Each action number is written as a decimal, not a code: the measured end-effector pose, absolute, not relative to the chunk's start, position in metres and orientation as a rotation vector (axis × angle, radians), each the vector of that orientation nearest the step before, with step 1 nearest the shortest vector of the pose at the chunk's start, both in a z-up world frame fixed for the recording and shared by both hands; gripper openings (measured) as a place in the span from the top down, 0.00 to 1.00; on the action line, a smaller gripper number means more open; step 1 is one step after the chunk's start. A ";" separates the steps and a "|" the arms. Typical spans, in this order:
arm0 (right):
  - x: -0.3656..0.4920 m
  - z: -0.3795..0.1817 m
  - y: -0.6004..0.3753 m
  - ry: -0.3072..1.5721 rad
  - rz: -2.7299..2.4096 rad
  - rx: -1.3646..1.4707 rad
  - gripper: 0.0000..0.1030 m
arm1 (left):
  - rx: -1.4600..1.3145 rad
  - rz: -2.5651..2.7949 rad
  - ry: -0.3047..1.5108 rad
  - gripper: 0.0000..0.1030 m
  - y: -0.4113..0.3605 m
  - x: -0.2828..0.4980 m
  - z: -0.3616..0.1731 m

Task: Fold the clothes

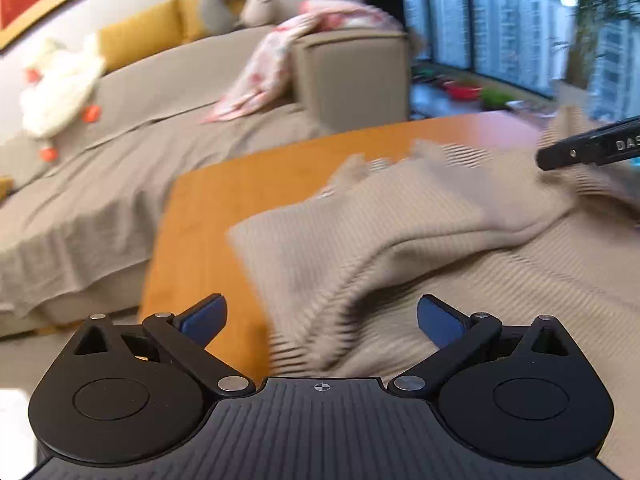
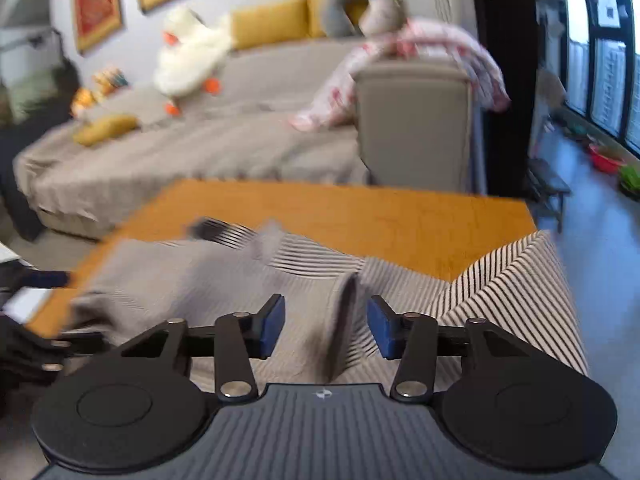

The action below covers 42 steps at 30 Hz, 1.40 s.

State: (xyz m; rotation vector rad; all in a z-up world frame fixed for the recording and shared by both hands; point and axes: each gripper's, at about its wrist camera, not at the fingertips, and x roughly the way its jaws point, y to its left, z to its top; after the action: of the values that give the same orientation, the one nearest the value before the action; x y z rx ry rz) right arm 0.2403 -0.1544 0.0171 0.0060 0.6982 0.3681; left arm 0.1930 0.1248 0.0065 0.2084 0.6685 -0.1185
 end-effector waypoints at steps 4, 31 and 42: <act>0.255 0.024 -0.126 0.676 0.451 -0.032 0.96 | 0.131 -0.033 0.670 0.00 0.153 0.195 0.010; 0.163 0.029 -0.180 0.581 0.415 -0.372 0.31 | -0.137 -0.412 0.651 0.00 0.100 0.183 0.019; 0.209 0.131 -0.247 0.485 0.317 0.095 0.90 | -0.172 -0.437 0.674 0.00 0.111 0.165 0.012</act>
State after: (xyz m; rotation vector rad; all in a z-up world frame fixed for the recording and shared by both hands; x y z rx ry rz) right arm 0.2088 -0.2470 0.1305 0.0953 0.4851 0.3166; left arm 0.1648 0.1108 0.0121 -0.1724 0.6739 -0.4367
